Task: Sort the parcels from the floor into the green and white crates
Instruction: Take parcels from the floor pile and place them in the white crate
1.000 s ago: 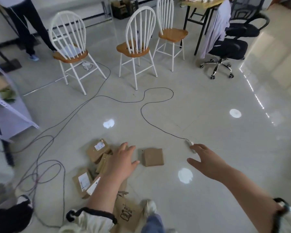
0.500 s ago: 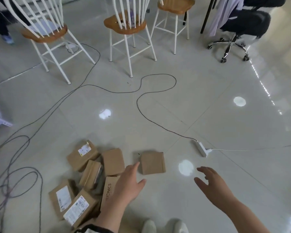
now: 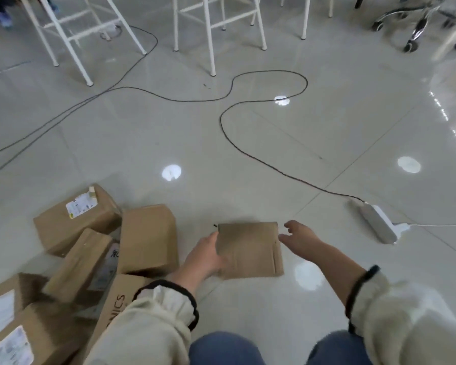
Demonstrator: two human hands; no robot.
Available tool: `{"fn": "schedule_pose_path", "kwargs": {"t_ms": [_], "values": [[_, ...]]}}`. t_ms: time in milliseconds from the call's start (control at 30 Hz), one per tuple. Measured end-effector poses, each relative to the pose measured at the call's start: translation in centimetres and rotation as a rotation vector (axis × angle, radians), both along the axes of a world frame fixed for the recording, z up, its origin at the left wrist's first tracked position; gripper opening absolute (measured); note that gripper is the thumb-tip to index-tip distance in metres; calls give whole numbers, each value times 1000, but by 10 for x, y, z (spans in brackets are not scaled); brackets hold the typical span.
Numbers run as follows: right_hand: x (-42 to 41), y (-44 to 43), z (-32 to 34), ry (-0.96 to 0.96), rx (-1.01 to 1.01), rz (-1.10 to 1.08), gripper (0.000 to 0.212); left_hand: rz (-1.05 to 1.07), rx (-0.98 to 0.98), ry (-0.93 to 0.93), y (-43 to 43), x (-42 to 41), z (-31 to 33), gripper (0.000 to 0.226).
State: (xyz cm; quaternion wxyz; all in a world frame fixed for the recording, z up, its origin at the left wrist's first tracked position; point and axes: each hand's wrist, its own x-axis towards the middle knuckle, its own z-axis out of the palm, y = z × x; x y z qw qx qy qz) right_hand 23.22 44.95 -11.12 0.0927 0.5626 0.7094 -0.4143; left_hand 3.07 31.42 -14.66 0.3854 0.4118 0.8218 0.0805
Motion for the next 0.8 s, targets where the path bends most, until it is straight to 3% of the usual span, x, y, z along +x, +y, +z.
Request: {"fn": "schedule_pose_path", "kwargs": {"t_ms": [200,333,433,567,700,800], "values": [[-6,-9,-61,-107,-175,22,50,150,-5,-119,-5,1,-60,79],[1,-12,-67,-139,-401,-8,20,108,1,-212,-11,10,-64,88],[5,-15,-70,-126,-463,16,36,-43,12,-194,-11,9,-68,112],[3,-13,-69,-57,-402,-27,46,-88,83,-41,-6,9,-68,109],[2,-4,-61,-26,-228,-16,47,127,301,3,5,7,-61,86],[4,10,-55,107,-244,-113,39,437,428,-143,14,-5,-55,73]]}}
